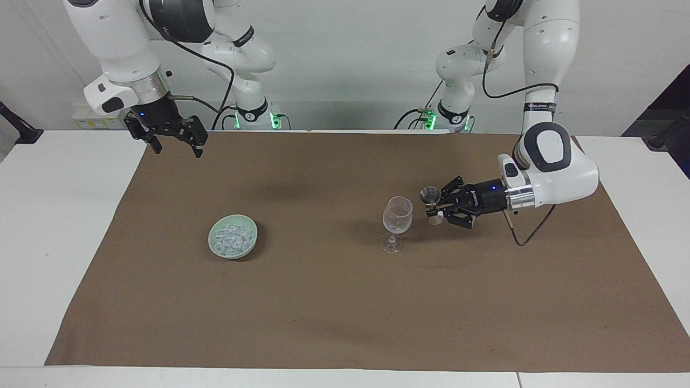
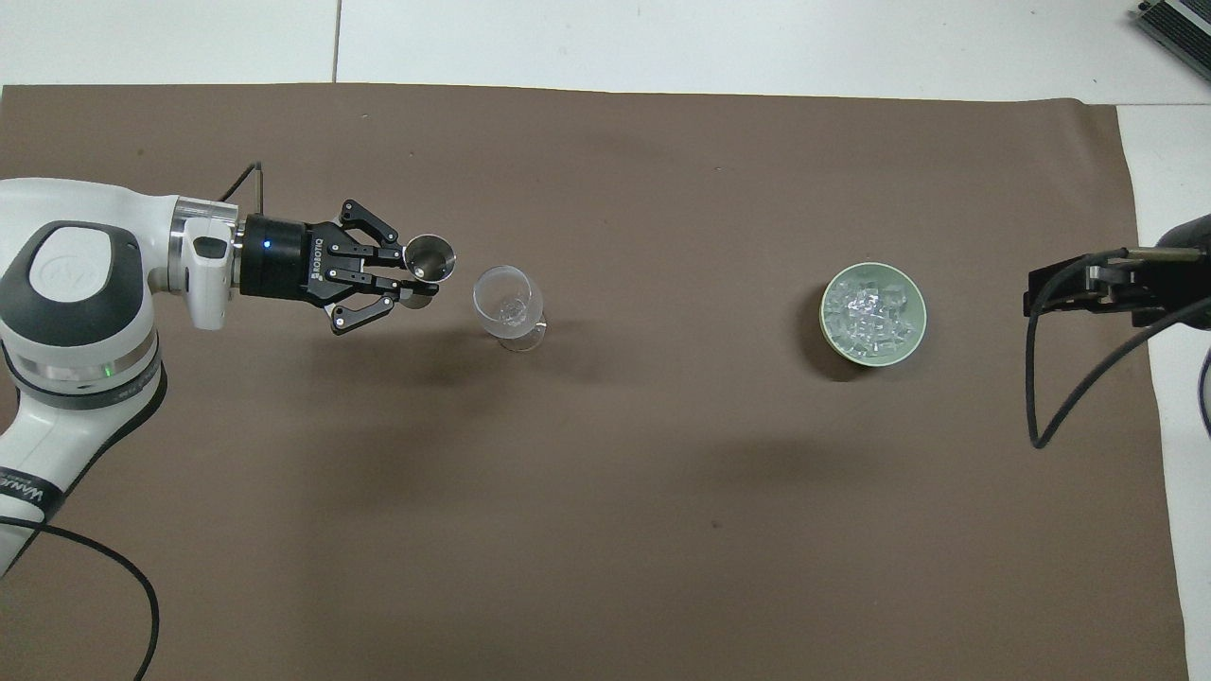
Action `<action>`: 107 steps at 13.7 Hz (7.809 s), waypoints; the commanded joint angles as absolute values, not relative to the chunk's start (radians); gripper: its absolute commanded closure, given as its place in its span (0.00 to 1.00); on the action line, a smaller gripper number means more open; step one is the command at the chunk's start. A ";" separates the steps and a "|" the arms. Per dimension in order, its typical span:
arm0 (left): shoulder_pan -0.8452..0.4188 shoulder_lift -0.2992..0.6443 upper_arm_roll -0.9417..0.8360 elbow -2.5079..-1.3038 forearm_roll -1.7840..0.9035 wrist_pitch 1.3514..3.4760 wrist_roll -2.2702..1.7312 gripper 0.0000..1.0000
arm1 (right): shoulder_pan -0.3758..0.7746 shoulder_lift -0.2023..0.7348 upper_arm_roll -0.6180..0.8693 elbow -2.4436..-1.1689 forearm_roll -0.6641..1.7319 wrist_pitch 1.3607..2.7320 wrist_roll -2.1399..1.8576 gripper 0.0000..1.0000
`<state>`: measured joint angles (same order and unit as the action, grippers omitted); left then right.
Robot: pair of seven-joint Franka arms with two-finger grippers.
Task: Pour wine and add ice with both arms
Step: 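Position the silver cup just above the clear glass with the left gripper, then tilt the silver cup over the clear glass with the left gripper to pour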
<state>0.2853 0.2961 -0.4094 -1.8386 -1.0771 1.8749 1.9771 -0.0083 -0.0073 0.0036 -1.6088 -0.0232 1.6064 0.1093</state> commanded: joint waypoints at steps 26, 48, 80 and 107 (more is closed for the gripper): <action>0.186 0.207 -0.388 -1.867 -0.845 2.010 1.776 1.00 | -0.015 -0.029 0.017 -1.657 -0.018 1.644 0.089 0.00; 0.106 0.167 -0.385 -1.832 -0.617 2.072 1.559 1.00 | -0.012 -0.032 0.026 -1.661 -0.018 1.664 0.086 0.00; -0.012 0.170 -0.388 -1.690 -0.172 1.983 1.244 1.00 | -0.012 -0.048 0.026 -1.689 -0.017 1.687 0.084 0.00; -0.117 0.206 -0.388 -1.634 0.187 1.934 1.058 1.00 | -0.014 -0.048 0.026 -1.689 -0.014 1.689 0.087 0.00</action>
